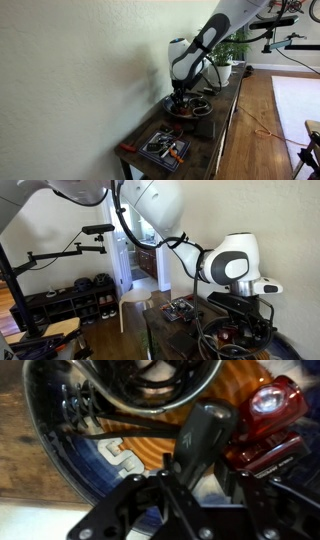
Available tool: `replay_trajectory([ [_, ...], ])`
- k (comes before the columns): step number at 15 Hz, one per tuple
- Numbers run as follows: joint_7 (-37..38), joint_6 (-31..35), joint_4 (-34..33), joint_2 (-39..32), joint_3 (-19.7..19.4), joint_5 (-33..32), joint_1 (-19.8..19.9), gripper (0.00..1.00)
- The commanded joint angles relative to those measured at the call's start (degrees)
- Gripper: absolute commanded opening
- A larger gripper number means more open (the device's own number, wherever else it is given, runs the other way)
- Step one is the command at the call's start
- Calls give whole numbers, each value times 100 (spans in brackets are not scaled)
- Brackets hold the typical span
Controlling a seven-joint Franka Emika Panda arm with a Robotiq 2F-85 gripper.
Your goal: Put the torch on the plate on the right
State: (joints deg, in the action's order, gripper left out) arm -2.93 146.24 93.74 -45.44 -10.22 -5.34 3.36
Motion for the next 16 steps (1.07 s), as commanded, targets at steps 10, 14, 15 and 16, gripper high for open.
replay_trajectory([
  [10,-43,-527,766,1137,523,228,100,100],
  [14,38,-752,1078,1575,670,433,67,100],
  [15,5,-739,1155,1652,708,468,71,100],
  [16,43,-673,655,1204,636,339,30,100],
])
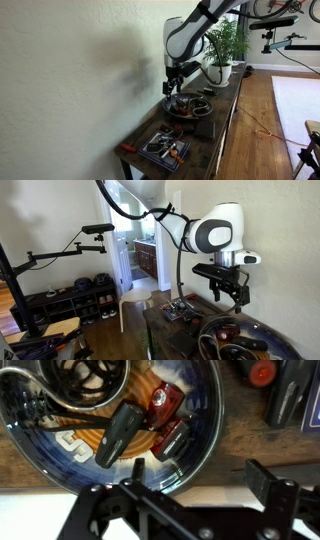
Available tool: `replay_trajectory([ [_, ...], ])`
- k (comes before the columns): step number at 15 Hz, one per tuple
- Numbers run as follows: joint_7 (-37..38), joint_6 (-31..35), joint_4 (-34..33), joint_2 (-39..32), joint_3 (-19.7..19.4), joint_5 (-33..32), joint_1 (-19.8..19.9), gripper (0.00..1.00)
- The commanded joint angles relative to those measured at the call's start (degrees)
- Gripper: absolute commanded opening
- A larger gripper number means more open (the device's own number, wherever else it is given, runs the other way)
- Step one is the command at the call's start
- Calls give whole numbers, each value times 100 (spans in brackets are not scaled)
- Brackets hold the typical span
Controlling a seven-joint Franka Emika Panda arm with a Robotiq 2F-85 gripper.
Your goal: Put the torch on the plate on the right
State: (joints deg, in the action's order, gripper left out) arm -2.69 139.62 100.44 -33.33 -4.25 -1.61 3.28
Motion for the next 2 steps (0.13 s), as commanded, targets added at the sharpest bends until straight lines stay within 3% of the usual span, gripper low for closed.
replay_trajectory([
  [1,17,-15,64,75,59,-15,35,100],
  [2,16,-17,128,137,68,-11,33,100],
])
